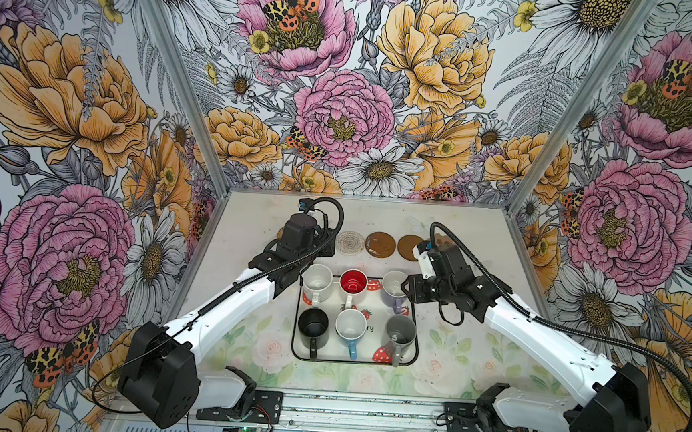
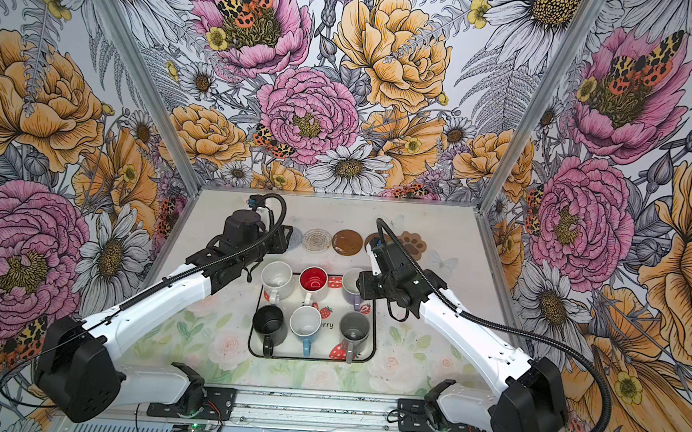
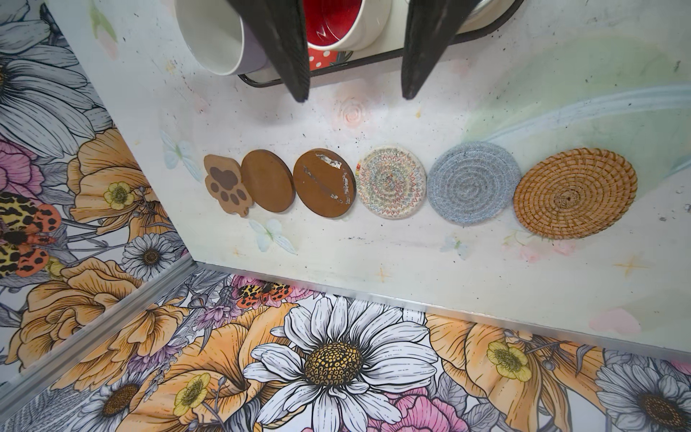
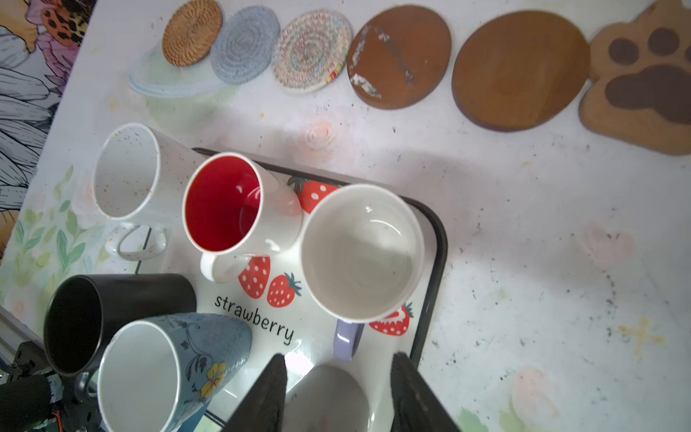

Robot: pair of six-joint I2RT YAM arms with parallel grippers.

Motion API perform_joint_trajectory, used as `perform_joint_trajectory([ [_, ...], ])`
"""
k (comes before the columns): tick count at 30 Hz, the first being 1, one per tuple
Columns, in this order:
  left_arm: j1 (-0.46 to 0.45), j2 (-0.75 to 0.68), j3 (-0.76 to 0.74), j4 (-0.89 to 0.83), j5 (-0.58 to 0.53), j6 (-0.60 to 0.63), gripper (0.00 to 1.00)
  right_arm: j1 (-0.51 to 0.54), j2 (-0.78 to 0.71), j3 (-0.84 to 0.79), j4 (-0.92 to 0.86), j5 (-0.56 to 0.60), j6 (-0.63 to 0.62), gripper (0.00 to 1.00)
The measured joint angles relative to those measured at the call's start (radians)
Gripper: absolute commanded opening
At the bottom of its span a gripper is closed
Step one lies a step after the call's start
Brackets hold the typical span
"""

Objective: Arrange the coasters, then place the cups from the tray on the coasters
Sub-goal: 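Swing both grippers back over the mug tray, pointing down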

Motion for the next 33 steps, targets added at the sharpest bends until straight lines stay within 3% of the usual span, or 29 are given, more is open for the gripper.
perform_joint_trajectory([
  [10,0.0,0.0,-0.002,0.044,0.0,0.0,0.44,0.069,0.001,-0.037,-0.007,0.037,0.064,0.51],
  [33,0.002,0.027,-0.017,0.06,0.0,0.0,0.44,0.107,0.101,-0.039,-0.006,0.063,0.136,0.5],
])
